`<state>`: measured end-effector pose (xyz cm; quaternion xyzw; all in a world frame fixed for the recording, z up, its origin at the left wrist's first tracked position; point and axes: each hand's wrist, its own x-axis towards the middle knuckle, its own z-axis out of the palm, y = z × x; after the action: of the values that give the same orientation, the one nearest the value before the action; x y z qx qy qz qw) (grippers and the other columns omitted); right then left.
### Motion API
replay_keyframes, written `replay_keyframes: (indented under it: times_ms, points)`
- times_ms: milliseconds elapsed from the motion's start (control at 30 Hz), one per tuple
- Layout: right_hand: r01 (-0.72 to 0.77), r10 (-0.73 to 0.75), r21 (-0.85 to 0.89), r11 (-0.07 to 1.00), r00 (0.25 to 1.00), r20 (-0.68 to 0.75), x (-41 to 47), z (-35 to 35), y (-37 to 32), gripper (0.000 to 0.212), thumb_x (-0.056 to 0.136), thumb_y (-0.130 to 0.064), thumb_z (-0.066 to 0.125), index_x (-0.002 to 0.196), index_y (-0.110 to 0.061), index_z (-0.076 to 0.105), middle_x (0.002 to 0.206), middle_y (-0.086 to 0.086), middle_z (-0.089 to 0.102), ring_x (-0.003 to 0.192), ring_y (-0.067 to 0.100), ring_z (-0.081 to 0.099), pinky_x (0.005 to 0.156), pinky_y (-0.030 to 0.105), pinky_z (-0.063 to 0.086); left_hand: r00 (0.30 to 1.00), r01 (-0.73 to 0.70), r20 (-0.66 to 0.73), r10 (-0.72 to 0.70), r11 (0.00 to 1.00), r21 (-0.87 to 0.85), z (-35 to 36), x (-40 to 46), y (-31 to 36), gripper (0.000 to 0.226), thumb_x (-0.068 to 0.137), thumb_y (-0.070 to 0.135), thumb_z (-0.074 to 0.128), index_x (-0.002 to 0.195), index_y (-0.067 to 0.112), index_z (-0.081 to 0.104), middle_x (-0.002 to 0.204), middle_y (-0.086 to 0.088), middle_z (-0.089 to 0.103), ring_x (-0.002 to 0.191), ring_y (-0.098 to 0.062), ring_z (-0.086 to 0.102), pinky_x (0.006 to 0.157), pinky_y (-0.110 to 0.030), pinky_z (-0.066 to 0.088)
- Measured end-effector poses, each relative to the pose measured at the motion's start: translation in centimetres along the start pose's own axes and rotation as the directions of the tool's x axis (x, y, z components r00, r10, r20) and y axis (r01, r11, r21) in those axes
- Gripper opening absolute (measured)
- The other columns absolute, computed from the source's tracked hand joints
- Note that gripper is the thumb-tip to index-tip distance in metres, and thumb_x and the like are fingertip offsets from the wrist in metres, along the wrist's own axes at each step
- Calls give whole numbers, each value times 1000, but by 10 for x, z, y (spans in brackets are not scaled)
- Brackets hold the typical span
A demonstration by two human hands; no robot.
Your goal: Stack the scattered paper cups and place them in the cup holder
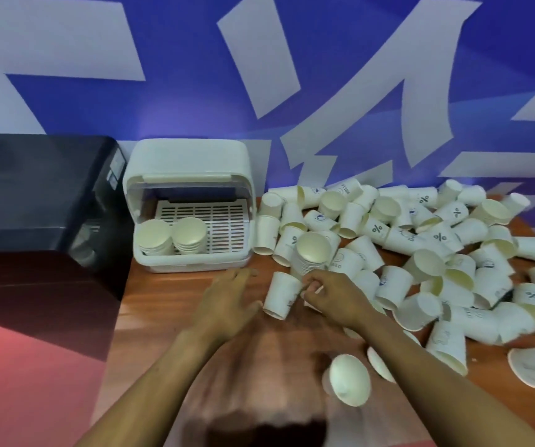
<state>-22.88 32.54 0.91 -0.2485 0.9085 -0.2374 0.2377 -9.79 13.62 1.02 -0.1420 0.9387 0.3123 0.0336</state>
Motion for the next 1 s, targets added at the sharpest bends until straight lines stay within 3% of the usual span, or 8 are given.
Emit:
replay_keyframes:
  times_ms: [233,433,567,667,833,1000]
  points:
    - [-25,23,-48,999,999,-24,-21,-35,91,45,87,-32,63,129,-20,53,123,2,59,110,16,56,92,30,45,994,21,109,-19,1000,-22,82,-2,88,58,85,38,62,138,26,41,136,0,46,125,-22,43,105,-33,36]
    - [8,-10,-101,995,1000,-15,-35,-31,125,59,84,-39,63,137,-24,41,137,5,44,121,25,47,98,40,43,983,86,160,-88,996,19,134,-22,120,68,66,66,47,124,31,51,119,8,53,113,-19,51,91,-34,43]
    - [10,-10,-187,982,1000,3,-37,-27,133,78,79,-52,65,143,-23,32,139,6,40,122,27,45,95,39,42,949,132,254,-185,968,212,156,-33,131,83,68,61,66,139,36,30,138,7,37,127,-22,37,101,-36,38]
    - [20,-18,-181,983,1000,10,-38,-24,137,84,75,-55,67,144,-22,30,137,6,42,122,26,46,96,36,39,929,144,288,-234,943,299,165,-36,136,93,68,54,72,145,37,22,140,4,33,130,-24,34,100,-36,38]
    - [59,-54,-191,980,998,31,-39,-23,136,83,78,-49,68,145,-19,29,139,4,42,126,23,42,99,34,37,925,169,292,-243,952,255,167,-40,134,88,71,38,72,145,36,25,137,3,35,124,-23,42,97,-34,43]
    - [66,-64,-207,976,998,18,-40,-22,137,75,80,-43,66,143,-18,33,136,4,44,123,21,45,95,32,39,943,175,248,-223,964,201,154,-38,132,78,75,38,70,142,31,30,132,1,38,119,-23,44,91,-31,41]
